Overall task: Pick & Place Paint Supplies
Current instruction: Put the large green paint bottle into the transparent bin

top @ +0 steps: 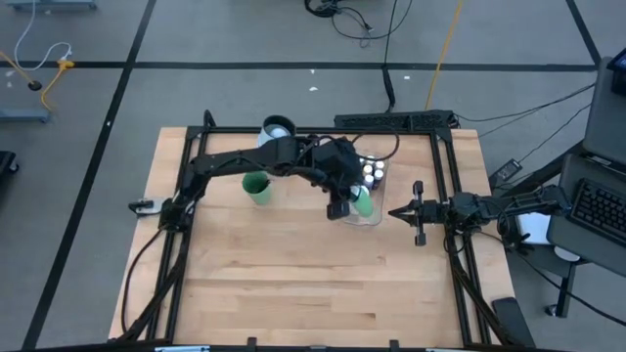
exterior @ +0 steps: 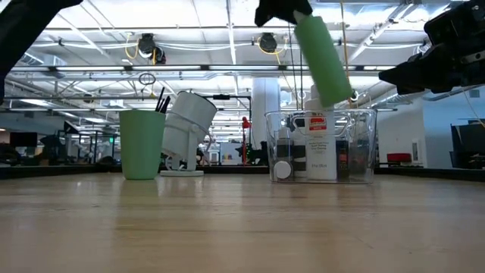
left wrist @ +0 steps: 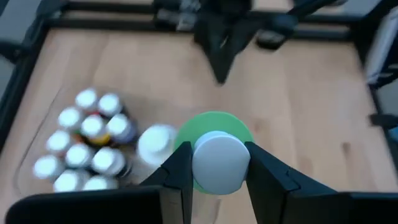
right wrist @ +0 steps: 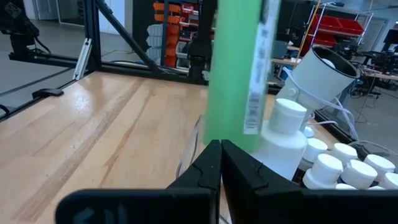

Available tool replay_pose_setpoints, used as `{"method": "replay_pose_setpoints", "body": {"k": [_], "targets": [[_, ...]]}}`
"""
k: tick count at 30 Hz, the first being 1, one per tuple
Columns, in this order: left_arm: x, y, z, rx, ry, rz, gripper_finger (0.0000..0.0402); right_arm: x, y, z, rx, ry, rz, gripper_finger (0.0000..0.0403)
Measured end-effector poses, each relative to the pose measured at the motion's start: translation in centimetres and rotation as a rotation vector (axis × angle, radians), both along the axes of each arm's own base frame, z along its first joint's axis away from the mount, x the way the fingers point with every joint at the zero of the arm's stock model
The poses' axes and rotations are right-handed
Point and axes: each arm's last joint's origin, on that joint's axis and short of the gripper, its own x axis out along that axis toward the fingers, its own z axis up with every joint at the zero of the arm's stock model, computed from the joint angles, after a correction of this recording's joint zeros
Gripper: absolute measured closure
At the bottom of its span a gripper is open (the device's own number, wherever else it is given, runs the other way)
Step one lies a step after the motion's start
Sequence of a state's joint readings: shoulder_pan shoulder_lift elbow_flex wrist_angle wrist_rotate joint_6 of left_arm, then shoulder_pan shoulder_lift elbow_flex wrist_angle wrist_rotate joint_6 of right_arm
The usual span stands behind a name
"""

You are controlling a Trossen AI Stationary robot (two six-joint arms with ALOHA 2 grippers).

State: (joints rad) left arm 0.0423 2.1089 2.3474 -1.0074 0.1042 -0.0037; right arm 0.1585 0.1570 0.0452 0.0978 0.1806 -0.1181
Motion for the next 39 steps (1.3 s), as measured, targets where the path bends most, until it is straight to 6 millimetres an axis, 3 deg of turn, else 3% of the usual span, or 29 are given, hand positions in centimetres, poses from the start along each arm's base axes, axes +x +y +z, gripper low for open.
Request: {"method": "replay_pose_setpoints", "body": {"k": [7, 12, 36, 39], "targets": [[-1.0, -0.4, -0.2, 0.030, 0.097, 0.021, 0.0301, 0.0, 0.0, 0.0, 0.001, -0.003, 0.000, 0.0399], [-0.5, -0.2, -1.0, 0.059, 0.112, 0.050, 0.0301, 0.0, 0.0, 0.0, 0.001, -0.003, 0.000, 0.0399], [3.8, 0.7, -9.4, 0.073, 0.291, 0.056, 0.0301, 0.0, 0.0, 0.0, 0.001, -0.003, 0.002, 0.0399], [4.0, 0.7, -9.6, 0.079, 0.287, 0.048, 0.0301, 0.0, 0.0, 0.0, 0.001, -0.003, 0.001, 0.0399]]}}
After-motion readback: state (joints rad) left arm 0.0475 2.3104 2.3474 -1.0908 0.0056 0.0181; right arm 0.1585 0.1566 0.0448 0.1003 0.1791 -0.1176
